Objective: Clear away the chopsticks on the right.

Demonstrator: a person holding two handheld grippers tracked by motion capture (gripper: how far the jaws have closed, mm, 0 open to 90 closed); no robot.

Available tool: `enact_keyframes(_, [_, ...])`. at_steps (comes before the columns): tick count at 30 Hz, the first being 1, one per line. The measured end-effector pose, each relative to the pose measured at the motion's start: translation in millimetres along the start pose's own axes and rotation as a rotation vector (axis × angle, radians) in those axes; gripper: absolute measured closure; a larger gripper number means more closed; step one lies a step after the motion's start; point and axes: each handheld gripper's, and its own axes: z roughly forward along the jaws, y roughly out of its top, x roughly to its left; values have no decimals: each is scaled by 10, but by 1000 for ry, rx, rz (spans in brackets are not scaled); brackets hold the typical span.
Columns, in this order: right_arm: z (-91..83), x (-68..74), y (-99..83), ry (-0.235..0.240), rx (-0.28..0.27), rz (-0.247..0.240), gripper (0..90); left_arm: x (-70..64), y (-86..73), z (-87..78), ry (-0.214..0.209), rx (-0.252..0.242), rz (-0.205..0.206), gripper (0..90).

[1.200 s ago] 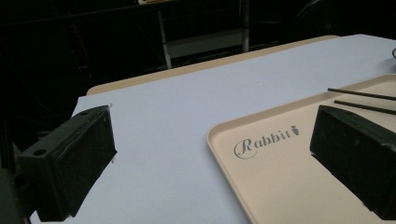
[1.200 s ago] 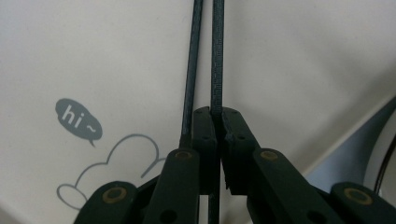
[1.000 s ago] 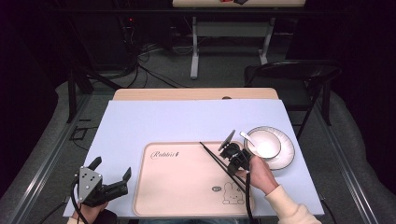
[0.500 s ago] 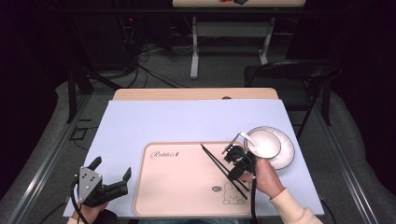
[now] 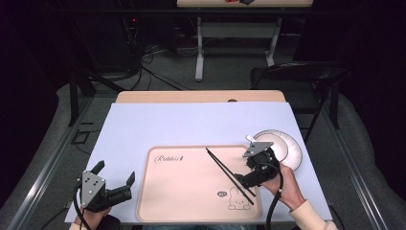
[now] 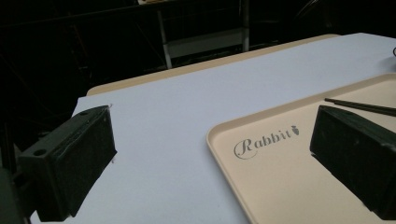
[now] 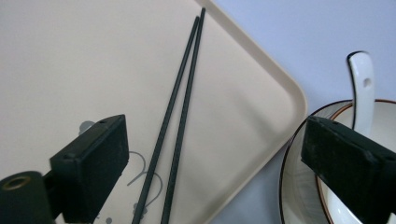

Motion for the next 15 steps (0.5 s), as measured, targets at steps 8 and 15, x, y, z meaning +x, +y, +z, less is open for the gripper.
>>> enact_keyframes(8, [-244,56,-165,-69,-119,-31,0,1,-1,1,2,-2,-2,0])
enact_keyframes(15, [-428,107,-327,-109,-231,-64,0,2,0,3,2,-1,0,0])
